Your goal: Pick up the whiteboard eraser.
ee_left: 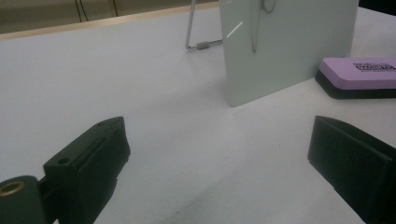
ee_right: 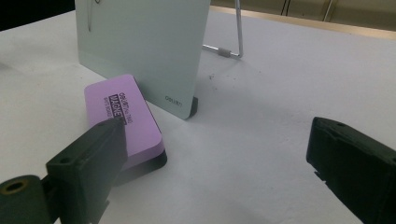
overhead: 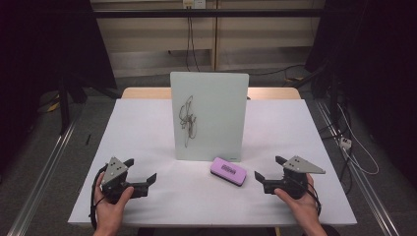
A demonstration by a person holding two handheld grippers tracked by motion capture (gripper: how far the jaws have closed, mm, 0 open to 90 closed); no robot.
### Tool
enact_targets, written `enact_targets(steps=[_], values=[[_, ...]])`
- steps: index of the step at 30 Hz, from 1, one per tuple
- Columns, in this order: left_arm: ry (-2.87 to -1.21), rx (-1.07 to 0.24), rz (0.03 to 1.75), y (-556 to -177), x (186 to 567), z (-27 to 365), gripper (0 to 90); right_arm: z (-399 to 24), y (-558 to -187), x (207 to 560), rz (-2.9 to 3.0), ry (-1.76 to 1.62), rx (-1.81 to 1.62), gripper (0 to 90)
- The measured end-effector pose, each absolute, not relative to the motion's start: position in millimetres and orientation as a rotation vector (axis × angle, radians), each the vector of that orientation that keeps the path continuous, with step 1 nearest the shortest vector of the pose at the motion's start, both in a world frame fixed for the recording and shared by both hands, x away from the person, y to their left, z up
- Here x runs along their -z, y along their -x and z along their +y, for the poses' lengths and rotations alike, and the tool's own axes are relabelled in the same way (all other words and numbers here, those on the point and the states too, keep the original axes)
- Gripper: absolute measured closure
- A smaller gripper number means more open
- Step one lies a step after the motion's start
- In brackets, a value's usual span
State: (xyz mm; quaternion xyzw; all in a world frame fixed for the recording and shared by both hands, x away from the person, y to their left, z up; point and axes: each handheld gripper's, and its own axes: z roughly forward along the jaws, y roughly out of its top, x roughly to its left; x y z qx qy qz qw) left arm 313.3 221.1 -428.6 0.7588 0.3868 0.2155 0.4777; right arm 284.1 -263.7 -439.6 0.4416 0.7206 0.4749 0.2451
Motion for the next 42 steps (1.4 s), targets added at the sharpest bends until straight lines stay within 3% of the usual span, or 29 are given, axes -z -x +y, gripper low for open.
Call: enact_targets(steps=[26, 36, 42], values=[[-1.832, -0.454, 0.96, -319, 430, 225, 4.1, -255, -289, 445, 2.101, -1.288, -1.251, 6.1], [-1.832, -0.456, 0.959, -319, 430, 229, 4.2, -243, -290, 438, 2.184, -1.178, -1.249, 5.7], [-1.864, -0.455, 0.943, -318, 431, 227, 4.5, -235, -292, 430, 2.235, -1.142, -1.283, 12.4]])
